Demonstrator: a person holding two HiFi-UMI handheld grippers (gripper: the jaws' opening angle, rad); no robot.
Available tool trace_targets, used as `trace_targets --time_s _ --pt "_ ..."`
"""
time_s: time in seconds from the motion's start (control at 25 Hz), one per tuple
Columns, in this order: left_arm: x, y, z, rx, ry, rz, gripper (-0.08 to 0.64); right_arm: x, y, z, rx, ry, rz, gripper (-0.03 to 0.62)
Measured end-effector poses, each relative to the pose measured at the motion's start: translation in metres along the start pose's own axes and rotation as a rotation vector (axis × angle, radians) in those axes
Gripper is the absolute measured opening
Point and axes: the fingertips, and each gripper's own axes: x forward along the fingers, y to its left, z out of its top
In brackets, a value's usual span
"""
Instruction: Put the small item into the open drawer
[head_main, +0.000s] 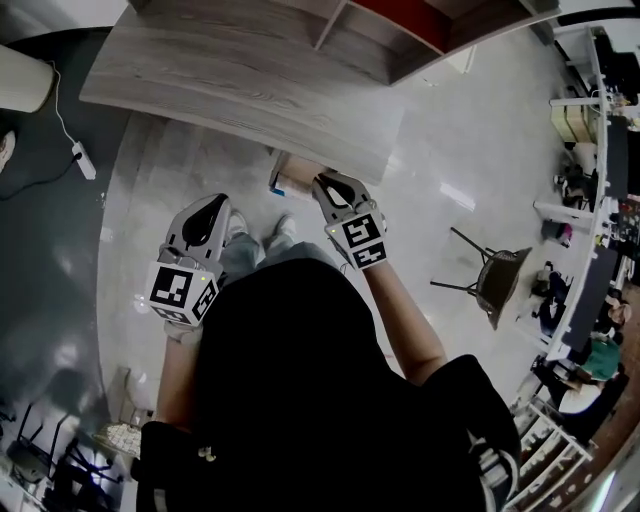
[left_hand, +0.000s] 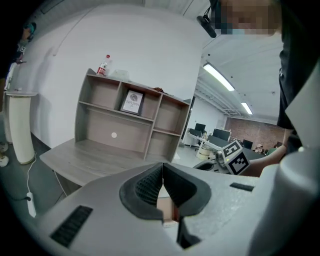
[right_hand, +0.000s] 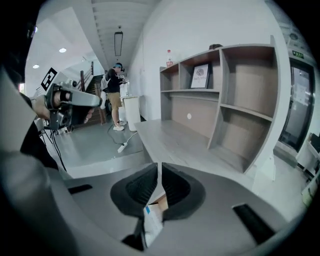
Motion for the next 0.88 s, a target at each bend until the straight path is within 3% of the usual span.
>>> trace_targets --time_s 0.44,0.88 --pt "0.023 -0.004 0.029 0.053 -0.040 -0.088 0.005 -0.062 -0.013 0.062 0.027 -0.201 -0.096 0.028" --pt "0.043 -0.015 0.049 0.067 -0.077 -0.192 0.005 -0.106 -0.029 0.082 0.085 -0.321 -0.192 0.026"
